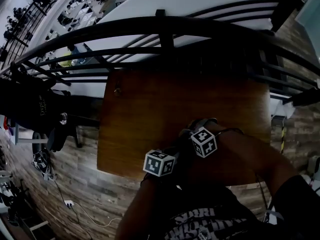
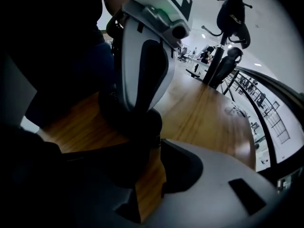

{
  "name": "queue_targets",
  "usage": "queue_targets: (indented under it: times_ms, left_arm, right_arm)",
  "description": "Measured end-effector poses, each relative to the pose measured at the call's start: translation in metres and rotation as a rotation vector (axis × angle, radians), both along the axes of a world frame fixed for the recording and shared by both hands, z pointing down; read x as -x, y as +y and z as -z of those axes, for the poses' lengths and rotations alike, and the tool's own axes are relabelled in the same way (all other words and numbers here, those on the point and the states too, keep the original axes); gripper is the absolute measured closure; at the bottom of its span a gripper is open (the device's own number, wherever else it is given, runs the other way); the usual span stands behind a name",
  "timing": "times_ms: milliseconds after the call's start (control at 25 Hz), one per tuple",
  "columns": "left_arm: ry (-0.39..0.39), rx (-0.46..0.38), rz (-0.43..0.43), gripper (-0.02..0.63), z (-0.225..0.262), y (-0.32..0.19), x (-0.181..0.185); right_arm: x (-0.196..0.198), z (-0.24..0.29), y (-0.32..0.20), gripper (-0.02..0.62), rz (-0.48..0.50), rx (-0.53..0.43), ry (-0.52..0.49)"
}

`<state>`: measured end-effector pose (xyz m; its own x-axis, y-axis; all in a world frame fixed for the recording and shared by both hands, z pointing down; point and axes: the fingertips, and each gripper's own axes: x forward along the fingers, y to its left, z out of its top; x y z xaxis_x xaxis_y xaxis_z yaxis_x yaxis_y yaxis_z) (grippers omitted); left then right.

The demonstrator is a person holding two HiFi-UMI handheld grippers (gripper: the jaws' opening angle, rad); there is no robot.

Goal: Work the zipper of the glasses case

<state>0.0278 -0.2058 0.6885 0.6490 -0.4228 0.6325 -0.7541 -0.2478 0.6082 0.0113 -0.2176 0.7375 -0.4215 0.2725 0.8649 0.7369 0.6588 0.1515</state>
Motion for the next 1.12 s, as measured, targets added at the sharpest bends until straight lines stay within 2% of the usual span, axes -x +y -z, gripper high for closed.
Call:
queue_targets:
  times_ms: [120, 480, 600, 760, 1000, 1120]
  left_arm:
    - [-0.009, 0.013, -0.033, 0.601, -0.009, 0.003, -0.002]
    - [0.020, -0.005, -0.037, 0.601, -0.007, 0.002, -0.001]
    - [0.007, -0.002, -0.047, 0.601, -0.006, 0.002, -0.002]
    - [-0.008, -0.002, -0.054, 0.601, -0.009, 0.004, 0.002]
    - [-0.140, -0.030, -0.065, 0.601, -0.013, 0.003, -0.002]
    - [-0.142, -0.037, -0.039, 0.602, -0.013, 0.000, 0.001]
  right_arm:
    - [0.004, -0.003, 0.001, 0.540, 0.077, -0.012, 0.014]
    - [0.008, -0.013, 0.004, 0.560, 0.275, -0.072, 0.039]
    - [0.012, -0.015, 0.002, 0.581, 0.262, -0.091, 0.002]
    - [0.018, -0.016, 0.001, 0.594, 0.208, -0.070, -0.003]
    - [0.008, -0.006, 0.000, 0.598, 0.134, -0.023, 0.019]
    - [-0.014, -0.012, 0.000, 0.599, 0.164, -0.022, 0.086]
